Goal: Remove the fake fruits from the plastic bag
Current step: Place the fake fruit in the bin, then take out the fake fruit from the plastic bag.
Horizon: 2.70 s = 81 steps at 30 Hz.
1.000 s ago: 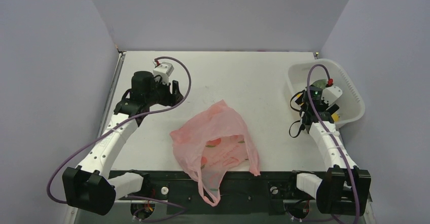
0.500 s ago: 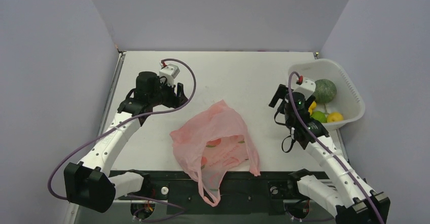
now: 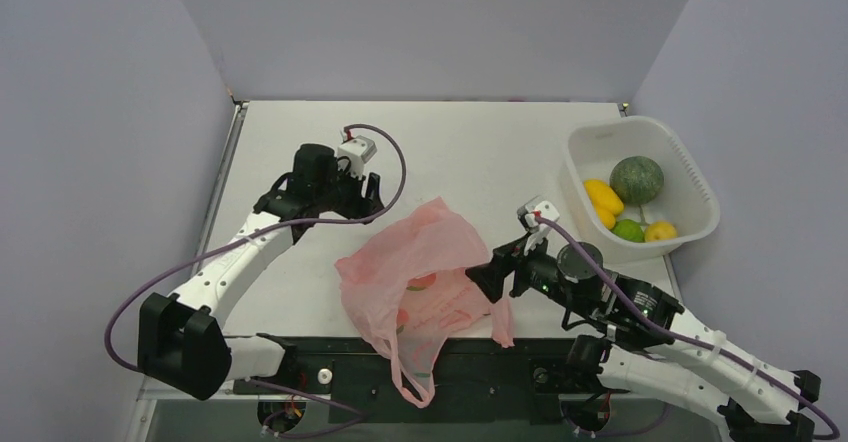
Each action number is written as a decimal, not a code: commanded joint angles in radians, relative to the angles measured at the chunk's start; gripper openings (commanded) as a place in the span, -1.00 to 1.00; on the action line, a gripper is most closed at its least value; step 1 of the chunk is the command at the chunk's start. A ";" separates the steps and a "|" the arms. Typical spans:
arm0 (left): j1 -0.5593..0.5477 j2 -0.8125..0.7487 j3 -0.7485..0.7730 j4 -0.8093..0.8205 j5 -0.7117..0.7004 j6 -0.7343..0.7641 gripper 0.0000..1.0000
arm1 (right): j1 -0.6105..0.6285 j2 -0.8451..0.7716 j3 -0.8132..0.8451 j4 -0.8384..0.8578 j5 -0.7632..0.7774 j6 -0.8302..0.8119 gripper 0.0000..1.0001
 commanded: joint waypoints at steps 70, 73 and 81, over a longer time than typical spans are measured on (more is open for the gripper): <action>-0.110 0.779 0.560 -0.268 0.309 -0.168 -0.06 | 0.222 0.997 -0.066 0.765 0.716 0.103 -0.55; 0.014 0.659 0.520 -0.241 0.290 -0.175 -0.01 | 0.224 0.939 -0.131 0.810 0.680 0.109 -0.71; 0.191 0.324 0.383 -0.265 0.277 -0.210 0.12 | 0.214 0.896 -0.160 0.837 0.622 0.108 -0.89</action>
